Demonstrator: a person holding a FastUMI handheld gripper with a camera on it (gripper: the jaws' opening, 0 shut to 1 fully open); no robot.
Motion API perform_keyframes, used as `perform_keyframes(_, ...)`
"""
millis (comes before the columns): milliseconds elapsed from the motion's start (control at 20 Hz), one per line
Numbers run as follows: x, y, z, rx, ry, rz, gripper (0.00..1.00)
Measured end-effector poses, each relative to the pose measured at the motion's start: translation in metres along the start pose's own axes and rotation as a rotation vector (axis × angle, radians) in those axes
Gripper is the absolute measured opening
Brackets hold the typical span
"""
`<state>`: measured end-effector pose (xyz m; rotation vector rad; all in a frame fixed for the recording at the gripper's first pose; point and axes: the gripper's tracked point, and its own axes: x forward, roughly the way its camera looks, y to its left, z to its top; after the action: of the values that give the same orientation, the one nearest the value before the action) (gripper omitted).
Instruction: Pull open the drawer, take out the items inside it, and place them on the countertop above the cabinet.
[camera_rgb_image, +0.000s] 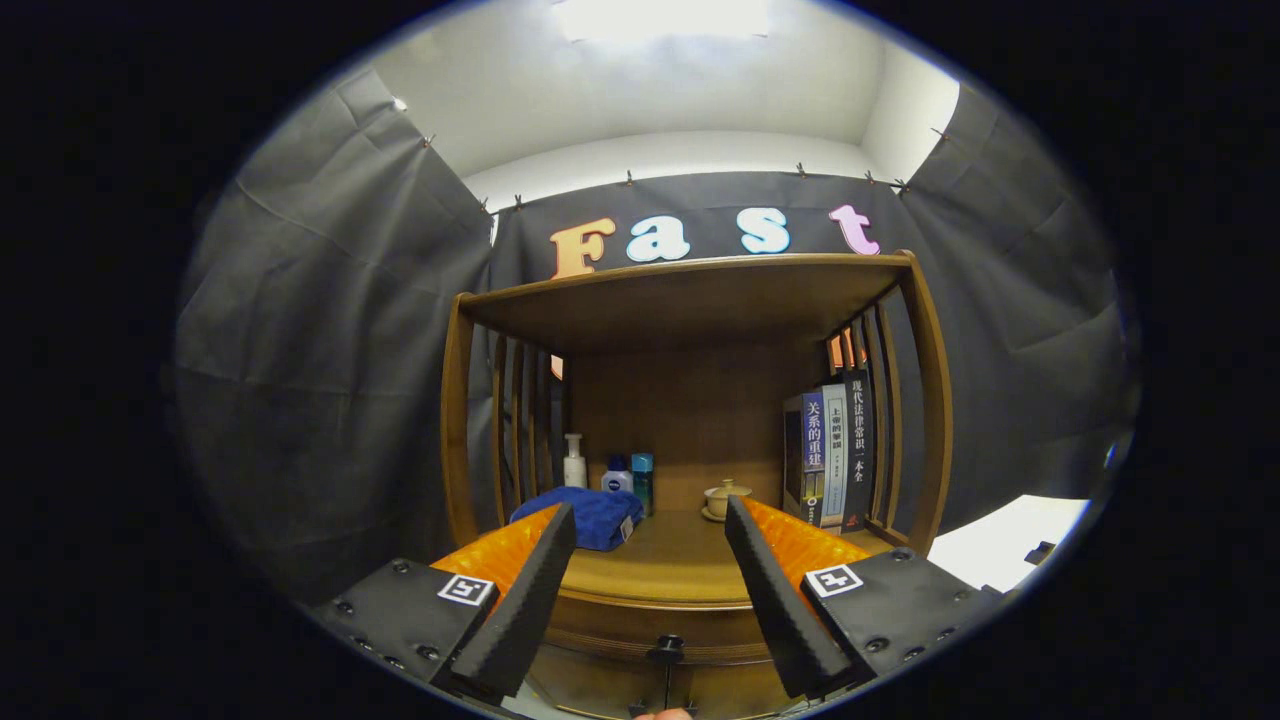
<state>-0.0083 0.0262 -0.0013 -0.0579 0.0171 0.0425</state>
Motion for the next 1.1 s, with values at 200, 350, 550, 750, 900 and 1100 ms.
perform_keyframes(200,0.001,0.003,0.002,0.005,-0.002,0.002,0.97)
perform_keyframes(350,0.009,0.010,-0.004,0.008,0.007,0.014,0.97)
perform_keyframes(550,0.026,0.013,-0.045,0.036,0.080,0.011,0.97)
perform_keyframes(750,0.041,0.004,-0.102,0.015,0.156,-0.015,0.97)
perform_keyframes(900,0.044,-0.004,-0.144,-0.008,0.188,-0.030,0.98)
perform_keyframes(1100,0.045,-0.010,-0.189,-0.072,0.276,-0.038,0.98)
